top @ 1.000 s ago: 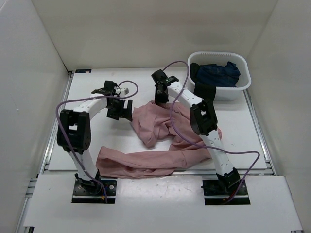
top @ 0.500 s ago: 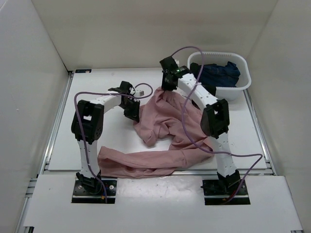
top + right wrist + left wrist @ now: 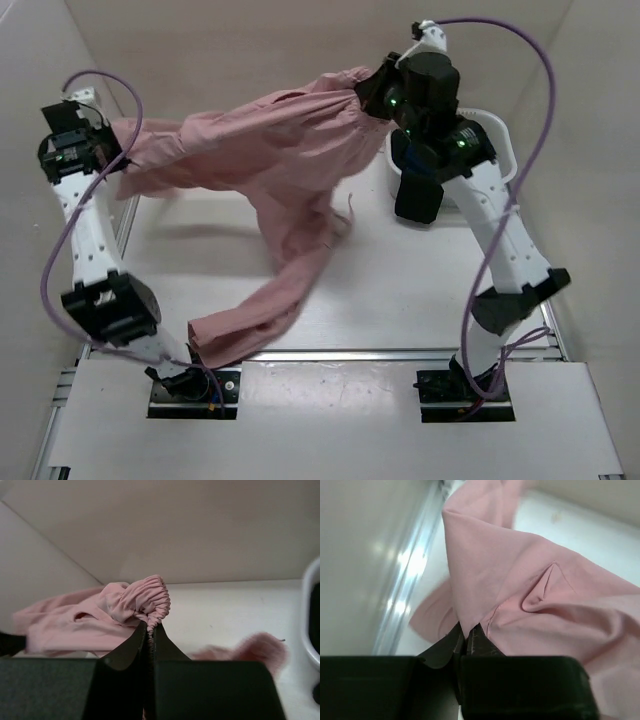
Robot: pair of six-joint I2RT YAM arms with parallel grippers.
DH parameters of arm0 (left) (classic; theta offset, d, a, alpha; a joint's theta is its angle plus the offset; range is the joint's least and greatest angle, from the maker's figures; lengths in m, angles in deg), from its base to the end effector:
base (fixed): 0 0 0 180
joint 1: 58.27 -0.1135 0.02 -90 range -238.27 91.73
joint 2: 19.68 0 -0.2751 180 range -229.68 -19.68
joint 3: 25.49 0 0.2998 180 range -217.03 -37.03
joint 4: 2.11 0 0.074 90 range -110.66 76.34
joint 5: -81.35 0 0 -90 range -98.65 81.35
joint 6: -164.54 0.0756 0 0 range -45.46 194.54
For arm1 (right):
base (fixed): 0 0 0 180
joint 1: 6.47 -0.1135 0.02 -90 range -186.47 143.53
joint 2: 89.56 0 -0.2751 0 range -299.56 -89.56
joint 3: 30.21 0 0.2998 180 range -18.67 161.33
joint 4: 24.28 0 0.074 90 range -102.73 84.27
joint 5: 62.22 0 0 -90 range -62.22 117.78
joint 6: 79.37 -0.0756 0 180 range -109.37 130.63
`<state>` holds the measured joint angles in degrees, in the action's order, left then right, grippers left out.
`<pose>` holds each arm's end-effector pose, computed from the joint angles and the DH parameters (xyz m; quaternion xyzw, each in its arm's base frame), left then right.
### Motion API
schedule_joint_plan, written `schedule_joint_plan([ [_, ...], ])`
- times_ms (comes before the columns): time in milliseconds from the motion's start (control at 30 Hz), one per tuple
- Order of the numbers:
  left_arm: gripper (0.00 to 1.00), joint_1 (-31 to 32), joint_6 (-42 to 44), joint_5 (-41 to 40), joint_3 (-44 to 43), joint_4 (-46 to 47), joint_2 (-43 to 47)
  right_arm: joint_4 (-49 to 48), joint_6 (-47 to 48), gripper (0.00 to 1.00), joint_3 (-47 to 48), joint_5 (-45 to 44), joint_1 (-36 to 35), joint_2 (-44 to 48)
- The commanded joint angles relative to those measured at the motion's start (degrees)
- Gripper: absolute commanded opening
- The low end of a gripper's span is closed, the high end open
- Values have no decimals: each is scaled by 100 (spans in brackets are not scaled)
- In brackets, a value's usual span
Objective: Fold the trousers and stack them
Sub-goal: Flatten the trousers out
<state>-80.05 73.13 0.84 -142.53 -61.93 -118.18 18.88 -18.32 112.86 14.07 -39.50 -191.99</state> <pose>0.4286 0.1578 0.3829 -0.1490 0.8962 -0.0015 0.4179 0.3904 0.2324 0.5709 0.0569 0.7198 0.2795 0.6329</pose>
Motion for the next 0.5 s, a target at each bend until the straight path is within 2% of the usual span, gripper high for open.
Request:
schedule_joint_plan([
  [0,14,69,141,-756,175,-639,1182,-219,135,0,-721,-1339,192,1047],
  [67,16,69,141,-809,572,-840,1542,-25,-74,0,-1546,-1756,192,1847],
  [100,16,69,141,-809,1017,-955,1866,72,-189,0,-2508,-1862,192,2119],
  [133,17,69,141,-809,1265,-1095,2026,360,-364,0,-2987,-1924,192,2618],
  [167,21,69,141,-809,1512,-1245,2158,598,-575,0,-3436,-2055,192,2867],
  [200,26,69,141,-687,1766,-1594,2420,870,-1099,0,-4302,-2143,192,3087],
  [233,34,69,141,-573,2256,-1824,2545,1499,-1400,1,-4737,-2283,192,3533],
  [267,39,69,141,-441,2479,-2061,2651,1819,-1699,6,-5159,-2467,192,3755],
  [300,51,69,141,-283,2681,-2316,2739,2144,-2363,9,-5589,-2678,192,3983],
  [333,53,69,141,23,3057,-2727,2896,2434,-2692,13,-6429,-3037,192,4438],
  [367,60,69,141,-61,3287,-2731,3046,2959,-3026,22,-6838,-3215,192,4660],
  [400,72,69,141,-62,3498,-2731,3204,3234,-3795,41,-7199,-3356,245,4862],
  [433,80,69,141,-123,3674,-2731,3501,3446,-4063,51,-7820,-3461,245,5221],
  [467,88,69,141,-124,3850,-2731,3600,3535,-4170,60,-8061,-3532,245,5364],
])
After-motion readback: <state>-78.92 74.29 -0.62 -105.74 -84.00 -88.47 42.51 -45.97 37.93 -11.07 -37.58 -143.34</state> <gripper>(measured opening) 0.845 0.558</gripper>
